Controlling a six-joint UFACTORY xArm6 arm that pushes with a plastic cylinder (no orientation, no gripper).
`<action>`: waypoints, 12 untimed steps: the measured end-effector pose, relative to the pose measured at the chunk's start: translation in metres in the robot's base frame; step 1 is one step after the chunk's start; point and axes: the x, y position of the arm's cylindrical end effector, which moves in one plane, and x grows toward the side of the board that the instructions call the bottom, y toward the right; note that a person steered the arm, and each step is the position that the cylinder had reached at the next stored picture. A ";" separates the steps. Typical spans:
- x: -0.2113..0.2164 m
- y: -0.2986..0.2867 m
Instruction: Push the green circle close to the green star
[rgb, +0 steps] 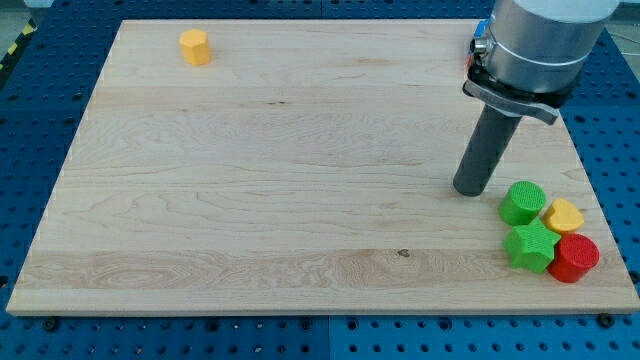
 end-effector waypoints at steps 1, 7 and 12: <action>-0.011 0.000; 0.001 0.059; -0.019 0.024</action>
